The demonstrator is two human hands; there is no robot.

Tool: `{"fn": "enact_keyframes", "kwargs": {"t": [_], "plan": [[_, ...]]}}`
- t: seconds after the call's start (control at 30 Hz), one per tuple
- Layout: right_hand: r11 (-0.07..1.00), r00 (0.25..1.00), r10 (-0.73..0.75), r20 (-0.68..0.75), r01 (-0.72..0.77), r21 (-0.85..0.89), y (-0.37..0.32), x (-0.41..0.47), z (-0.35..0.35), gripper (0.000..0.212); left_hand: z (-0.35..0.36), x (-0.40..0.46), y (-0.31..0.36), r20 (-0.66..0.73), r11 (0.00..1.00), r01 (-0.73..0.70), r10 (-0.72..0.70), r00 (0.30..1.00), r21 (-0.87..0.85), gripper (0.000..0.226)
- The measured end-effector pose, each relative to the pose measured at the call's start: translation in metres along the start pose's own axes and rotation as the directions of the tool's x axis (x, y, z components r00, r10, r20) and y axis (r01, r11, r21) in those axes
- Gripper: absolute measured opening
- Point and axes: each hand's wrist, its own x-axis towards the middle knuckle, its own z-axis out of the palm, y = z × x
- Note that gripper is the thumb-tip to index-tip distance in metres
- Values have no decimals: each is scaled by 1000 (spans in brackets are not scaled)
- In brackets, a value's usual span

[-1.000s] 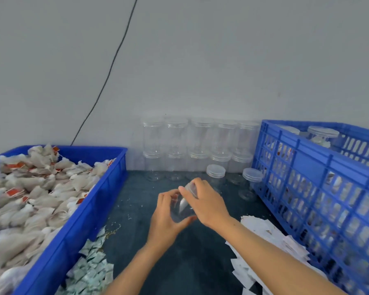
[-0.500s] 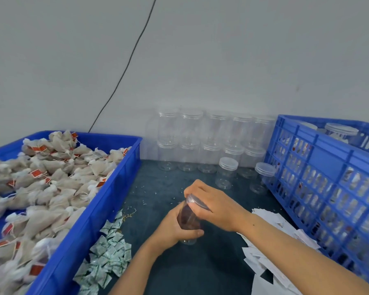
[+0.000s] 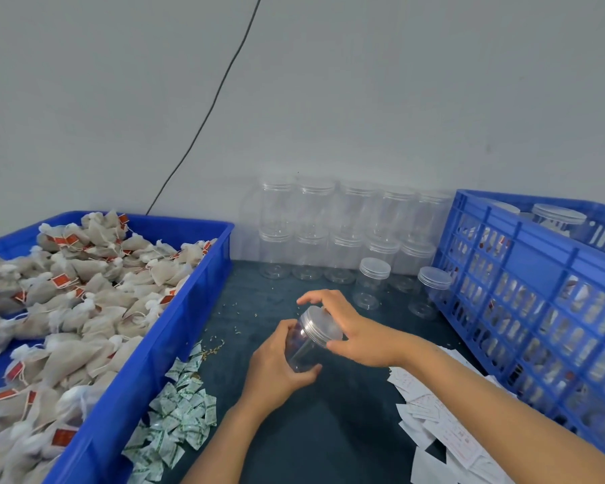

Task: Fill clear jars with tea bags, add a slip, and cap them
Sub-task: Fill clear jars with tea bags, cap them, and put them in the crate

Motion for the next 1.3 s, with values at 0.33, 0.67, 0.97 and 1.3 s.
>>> {"fn": "enact_keyframes", "kwargs": {"t": [0.33,0.67,0.97,1.3], "plan": [[998,998,56,24,-57,34,10,2,-3,68,0,0,-1,22,980,-90,88,996,179,65],[999,993,43,-111,-41,20,9,9,-1,50,1,0,-7,-4,990,-49,49,999,134,62],[987,869,141,-474,-84,139,46,9,30,49,4,6,-7,27,865,219,-232,972,-451,58],[984,766,179,-617,-152,97,78,1,90,43,3,9,-20,95,911,236,-217,972,-337,59]]}}
